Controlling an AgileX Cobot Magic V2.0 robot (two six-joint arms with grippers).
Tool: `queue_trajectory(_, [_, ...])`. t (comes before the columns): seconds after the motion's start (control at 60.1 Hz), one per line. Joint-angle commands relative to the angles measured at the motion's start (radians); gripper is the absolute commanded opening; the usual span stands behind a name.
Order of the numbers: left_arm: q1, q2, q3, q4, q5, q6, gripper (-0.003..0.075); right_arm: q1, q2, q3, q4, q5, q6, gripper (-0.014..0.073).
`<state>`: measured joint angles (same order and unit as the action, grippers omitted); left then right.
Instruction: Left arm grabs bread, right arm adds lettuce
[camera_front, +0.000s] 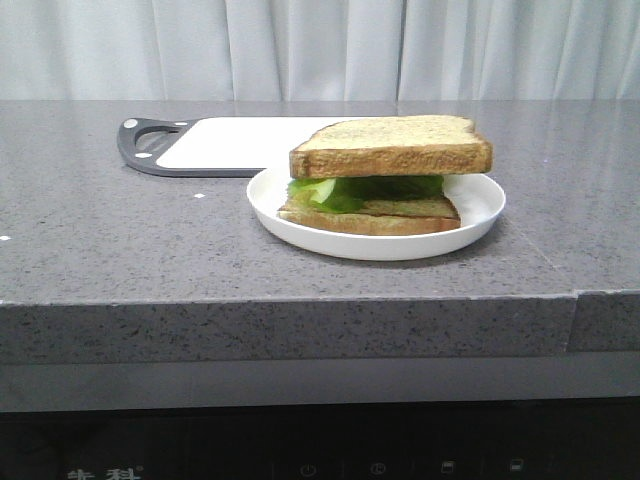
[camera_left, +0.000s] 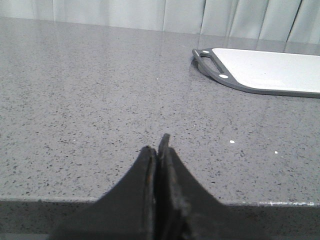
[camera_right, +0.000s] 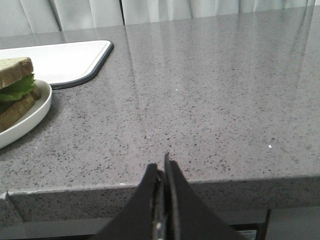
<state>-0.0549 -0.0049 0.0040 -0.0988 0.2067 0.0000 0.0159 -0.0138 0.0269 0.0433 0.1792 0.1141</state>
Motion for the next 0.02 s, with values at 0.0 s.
queue_trajectory(0.0, [0.001,-0.018,0.007,-0.008,-0.089,-0.007,-0.0021,-0.006,-0.016,-0.002,-0.014,-0.076,0.001,-0.006])
